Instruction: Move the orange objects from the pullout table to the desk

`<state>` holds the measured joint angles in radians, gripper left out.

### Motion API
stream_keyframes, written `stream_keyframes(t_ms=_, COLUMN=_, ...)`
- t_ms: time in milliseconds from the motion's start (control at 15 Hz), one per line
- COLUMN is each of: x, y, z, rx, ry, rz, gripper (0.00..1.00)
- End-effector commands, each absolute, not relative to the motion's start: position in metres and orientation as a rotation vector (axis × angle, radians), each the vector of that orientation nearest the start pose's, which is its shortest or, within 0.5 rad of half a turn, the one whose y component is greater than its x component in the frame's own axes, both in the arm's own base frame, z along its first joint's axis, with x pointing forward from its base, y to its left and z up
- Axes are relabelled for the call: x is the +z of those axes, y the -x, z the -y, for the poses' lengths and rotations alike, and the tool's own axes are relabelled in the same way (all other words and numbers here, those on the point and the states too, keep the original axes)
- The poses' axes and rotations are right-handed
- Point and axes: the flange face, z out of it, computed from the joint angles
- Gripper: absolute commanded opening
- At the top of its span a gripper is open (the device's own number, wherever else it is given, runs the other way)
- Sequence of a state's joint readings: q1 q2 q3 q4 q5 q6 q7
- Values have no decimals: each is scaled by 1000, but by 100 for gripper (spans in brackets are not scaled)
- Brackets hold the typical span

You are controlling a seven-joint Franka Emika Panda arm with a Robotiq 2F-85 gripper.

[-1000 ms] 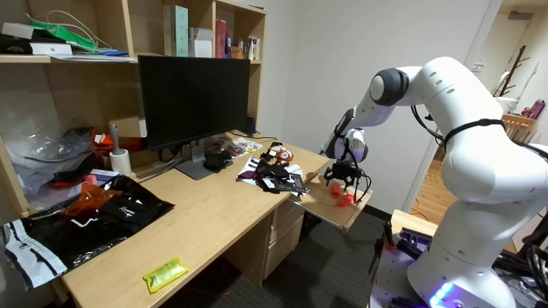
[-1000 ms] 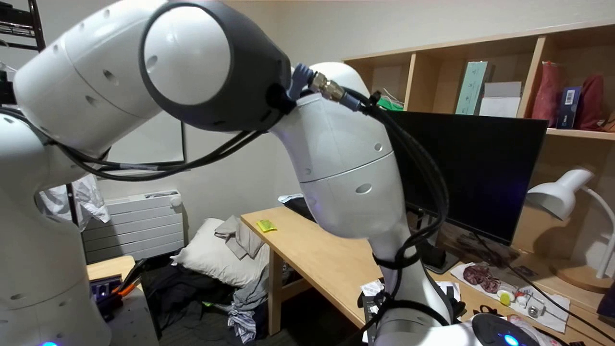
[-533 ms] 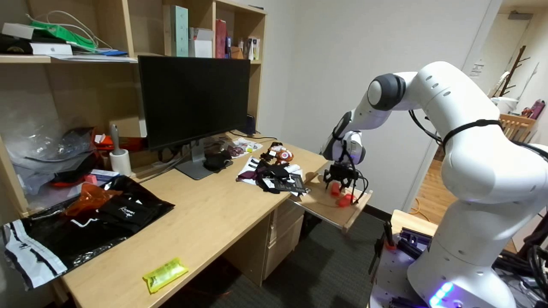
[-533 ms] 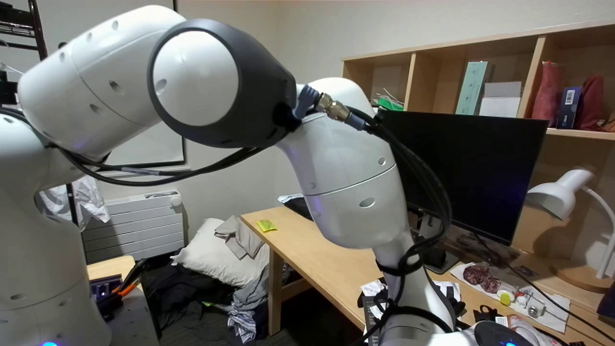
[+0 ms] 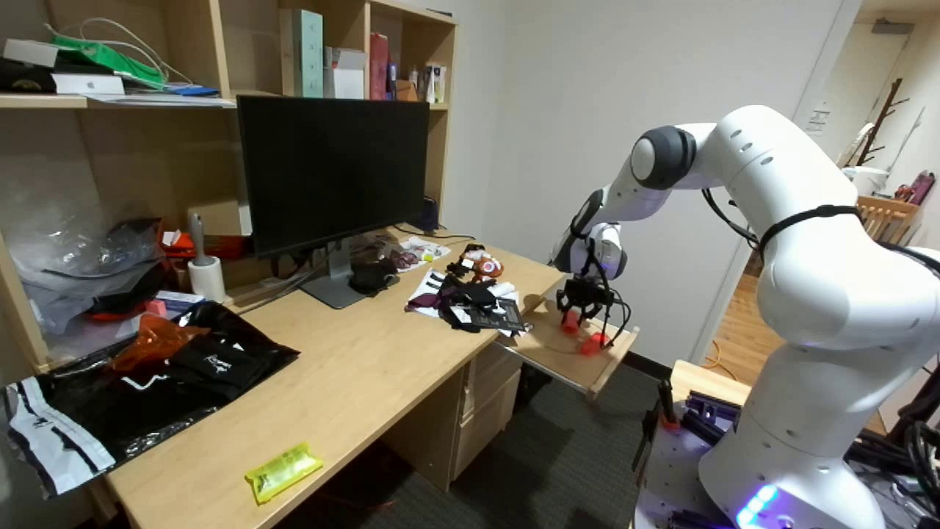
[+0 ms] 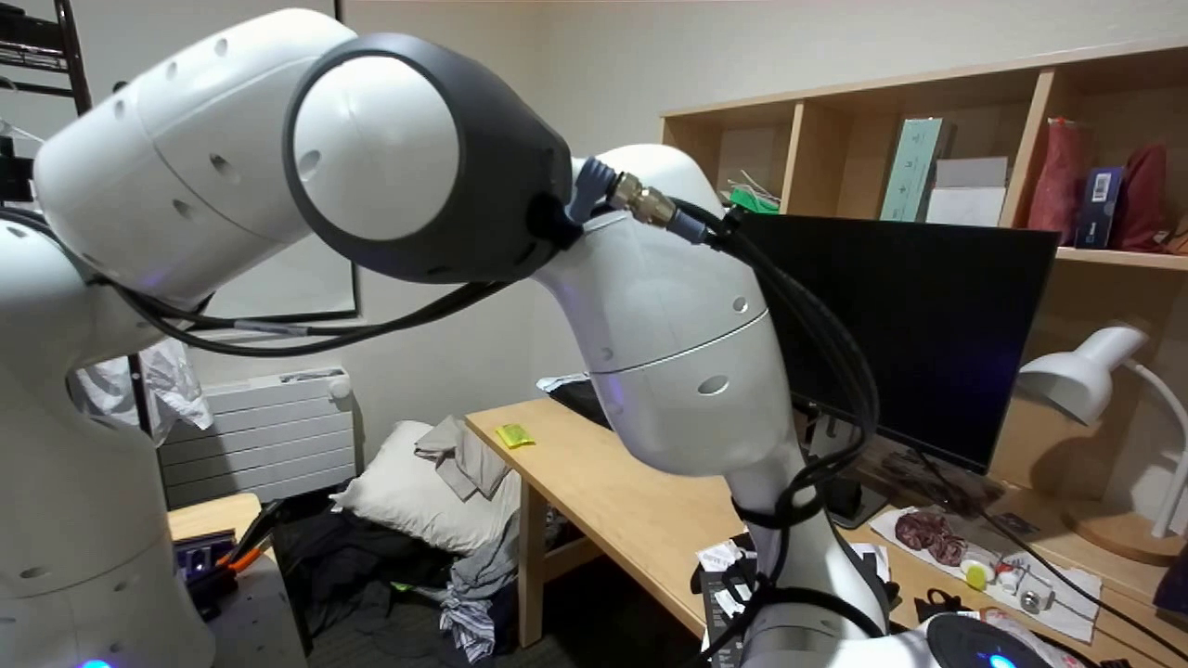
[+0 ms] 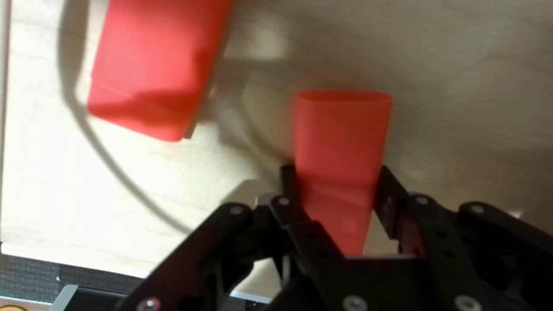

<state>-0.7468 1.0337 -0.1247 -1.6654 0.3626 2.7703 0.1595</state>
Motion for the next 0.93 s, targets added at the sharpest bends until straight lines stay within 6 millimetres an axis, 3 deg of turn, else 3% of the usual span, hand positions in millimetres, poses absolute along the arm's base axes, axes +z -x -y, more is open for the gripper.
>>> stream_keyframes(t_ms=0, x=47, y=-415, z=513, rx=-187, ry=2417, rz=-1942, gripper=21)
stream_keyframes(t_ms=467, x=135, y=-455, z=527, rx=-288, ry=2260, rz=-2044, gripper=21)
stream_keyframes(t_ms=667, x=156, y=-486, z=521, rx=-285, ry=2195, rz=-2120, gripper=21)
stream_keyframes(t_ms=867, x=161, y=-516, z=509, rx=-229, ry=2176, rz=-2181, gripper=21)
